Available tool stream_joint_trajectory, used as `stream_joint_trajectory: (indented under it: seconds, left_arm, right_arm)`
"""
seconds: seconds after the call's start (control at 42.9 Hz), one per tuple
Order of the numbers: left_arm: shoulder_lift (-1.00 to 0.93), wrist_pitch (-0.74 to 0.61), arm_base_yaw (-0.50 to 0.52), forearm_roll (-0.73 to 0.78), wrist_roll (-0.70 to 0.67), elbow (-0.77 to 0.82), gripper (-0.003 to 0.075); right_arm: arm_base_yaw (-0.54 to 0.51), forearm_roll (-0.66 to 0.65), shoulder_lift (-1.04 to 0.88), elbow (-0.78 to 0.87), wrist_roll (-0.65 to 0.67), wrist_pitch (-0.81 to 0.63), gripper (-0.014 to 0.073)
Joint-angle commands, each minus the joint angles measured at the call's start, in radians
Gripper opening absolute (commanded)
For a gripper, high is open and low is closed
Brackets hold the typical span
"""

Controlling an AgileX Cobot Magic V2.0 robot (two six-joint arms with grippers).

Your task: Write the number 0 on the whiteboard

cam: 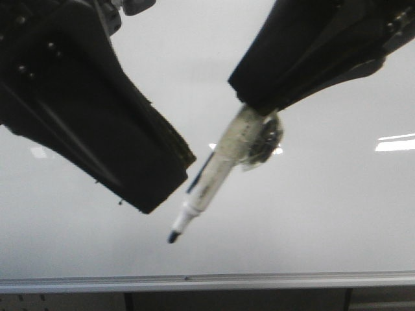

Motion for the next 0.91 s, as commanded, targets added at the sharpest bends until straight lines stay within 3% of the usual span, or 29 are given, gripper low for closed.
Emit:
stream_joint_trajectory:
  seconds: [0.0, 0.163, 0.256, 0.443, 0.676, 0.885]
  left_arm:
    - [-0.040, 0.028, -0.005, -0.064, 0.000, -0.028, 0.0640]
    - [-0.040, 0.028, -0.005, -0.062, 0.000, -0.028, 0.0613]
    - [-0.040, 0.028, -0.005, -0.062, 0.000, -0.028, 0.0541]
    - [-0.040, 0.028, -0.005, -0.062, 0.000, -0.028, 0.0270]
    - [-0.040, 0.026, -0.005, -0.062, 0.000, -0.028, -0.0020]
    - [-0.040, 0.024, -0.005, -0.064, 0.000, -0.028, -0.0020]
  right_arm:
    - [-0.037, -0.115, -0.090, -0.030, 0.106, -0.043, -0.0067]
    - [-0.157, -0.347, -0.212, -0.030, 0.224, -0.139, -0.0067]
    - [-0.229, -0.372, -0.267, -0.030, 0.234, -0.210, -0.0067]
    - [-0.289, -0.385, -0.292, -0.037, 0.232, -0.358, -0.0067]
    - [-0.289, -0.449, -0.263, -0.142, 0.228, -0.396, -0.0067]
    - [-0.289, -0.468, -0.120, -0.314, 0.228, -0.363, -0.0067]
